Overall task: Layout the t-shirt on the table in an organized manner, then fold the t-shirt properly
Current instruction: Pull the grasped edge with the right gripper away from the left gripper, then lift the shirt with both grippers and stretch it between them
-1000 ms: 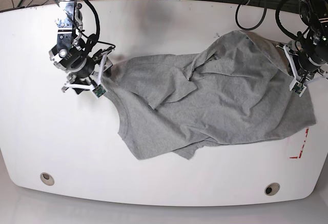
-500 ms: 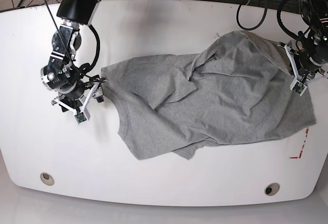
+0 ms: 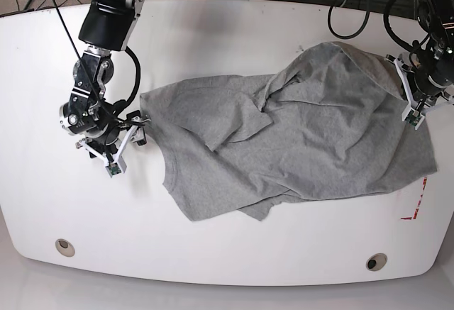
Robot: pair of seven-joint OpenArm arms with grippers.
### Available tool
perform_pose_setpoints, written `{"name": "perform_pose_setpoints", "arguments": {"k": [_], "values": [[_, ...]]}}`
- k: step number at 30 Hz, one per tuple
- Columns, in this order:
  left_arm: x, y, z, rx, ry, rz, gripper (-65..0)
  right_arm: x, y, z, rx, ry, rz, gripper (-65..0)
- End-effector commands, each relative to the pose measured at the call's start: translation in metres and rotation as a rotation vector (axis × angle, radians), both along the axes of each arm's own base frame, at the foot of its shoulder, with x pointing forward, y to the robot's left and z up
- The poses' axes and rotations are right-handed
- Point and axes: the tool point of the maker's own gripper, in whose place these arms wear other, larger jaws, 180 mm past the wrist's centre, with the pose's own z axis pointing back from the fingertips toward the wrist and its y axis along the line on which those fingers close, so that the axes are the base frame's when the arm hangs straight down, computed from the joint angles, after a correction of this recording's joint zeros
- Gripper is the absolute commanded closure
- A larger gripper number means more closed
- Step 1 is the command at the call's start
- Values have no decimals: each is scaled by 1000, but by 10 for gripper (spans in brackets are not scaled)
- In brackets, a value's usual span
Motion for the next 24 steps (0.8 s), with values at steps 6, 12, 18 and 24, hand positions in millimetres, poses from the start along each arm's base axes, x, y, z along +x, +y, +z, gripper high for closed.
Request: {"name": "perform_pose_setpoints", "arguments": {"k": [6,12,18,24], "values": [[6,4,11,17,-33,-8,0,-8,7,-4,38,-2,0,-409],[6,4,11,17,-33,-8,0,-11,17,-4,111,-11,3,-409],[6,4,11,17,-33,-8,0,-14,22,-6,128,7,7,-409],[6,4,11,17,-33,-8,0,-14,24,-6,130,10,10,-409]]}}
